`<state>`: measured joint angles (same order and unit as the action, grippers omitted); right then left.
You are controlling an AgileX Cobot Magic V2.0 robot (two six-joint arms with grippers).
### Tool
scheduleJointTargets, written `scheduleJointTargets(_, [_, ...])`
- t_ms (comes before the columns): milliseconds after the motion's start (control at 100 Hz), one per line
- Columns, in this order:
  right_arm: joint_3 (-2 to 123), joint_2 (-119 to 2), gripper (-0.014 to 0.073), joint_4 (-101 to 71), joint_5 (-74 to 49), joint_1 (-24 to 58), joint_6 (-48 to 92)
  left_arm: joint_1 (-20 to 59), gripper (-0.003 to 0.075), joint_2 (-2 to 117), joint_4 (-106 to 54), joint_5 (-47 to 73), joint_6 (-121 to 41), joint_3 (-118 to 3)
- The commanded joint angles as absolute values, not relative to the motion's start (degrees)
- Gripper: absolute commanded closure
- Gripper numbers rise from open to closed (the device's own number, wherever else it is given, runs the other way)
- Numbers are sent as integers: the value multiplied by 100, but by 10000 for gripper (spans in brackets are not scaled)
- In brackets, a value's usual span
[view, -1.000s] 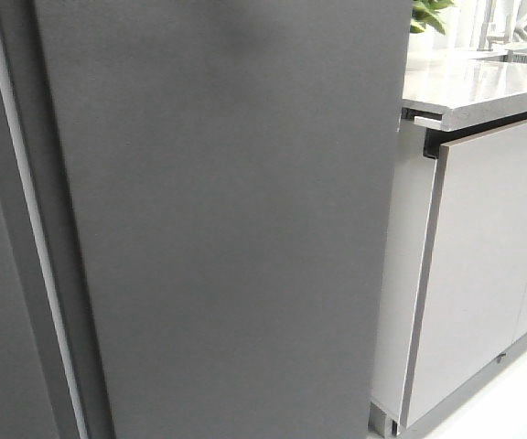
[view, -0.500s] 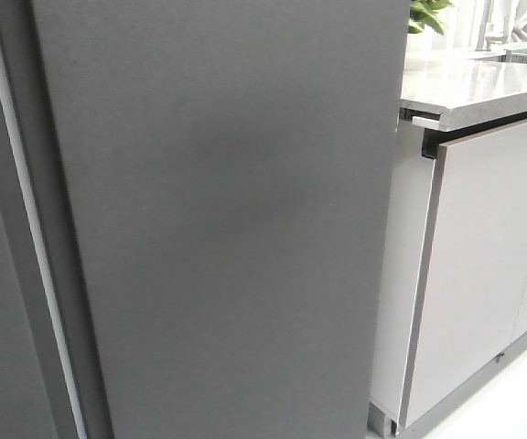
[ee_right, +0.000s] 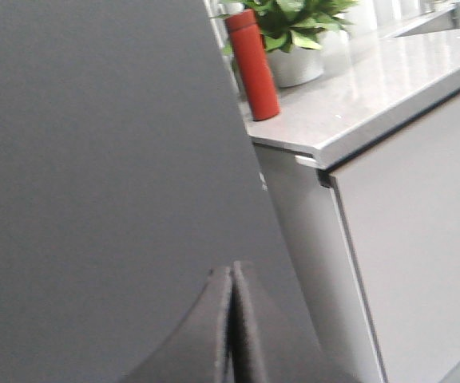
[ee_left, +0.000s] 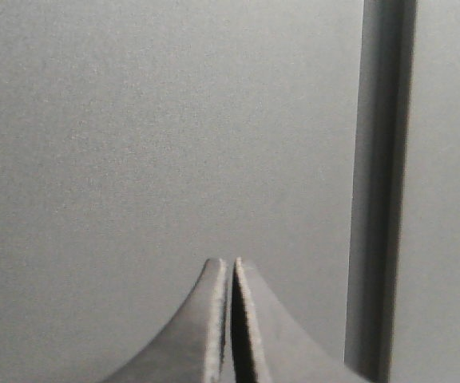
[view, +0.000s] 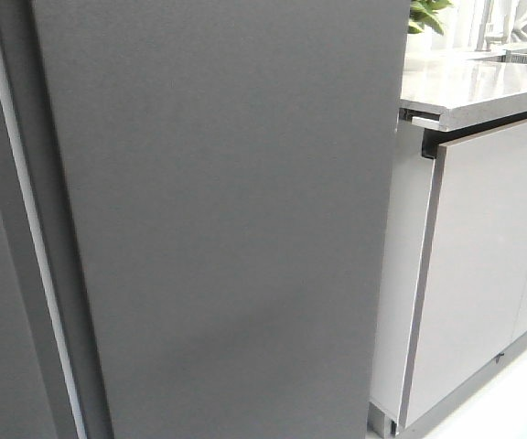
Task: Close fridge door
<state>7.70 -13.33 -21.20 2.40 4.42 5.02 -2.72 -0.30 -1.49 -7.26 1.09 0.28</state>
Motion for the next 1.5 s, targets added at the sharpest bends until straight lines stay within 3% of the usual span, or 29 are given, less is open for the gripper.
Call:
scheduleJointTargets(0, [522, -958, 639, -1789, 725, 399, 530, -235, 740, -91, -172, -1154, 134, 230])
scheduleJointTargets(190, [-187, -289, 639, -1272, 750, 399, 530, -235, 740, -91, -172, -1154, 134, 230])
scheduleJointTargets(440, [-206, 182, 639, -676, 509, 399, 530, -235, 740, -91, -172, -1154, 134, 230])
scheduleJointTargets(1110, [-206, 182, 639, -86, 590, 399, 274, -235, 740, -91, -172, -1154, 134, 230])
scheduleJointTargets(1490, [-206, 182, 639, 0, -31, 399, 0, -235, 740, -91, -172, -1154, 134, 230])
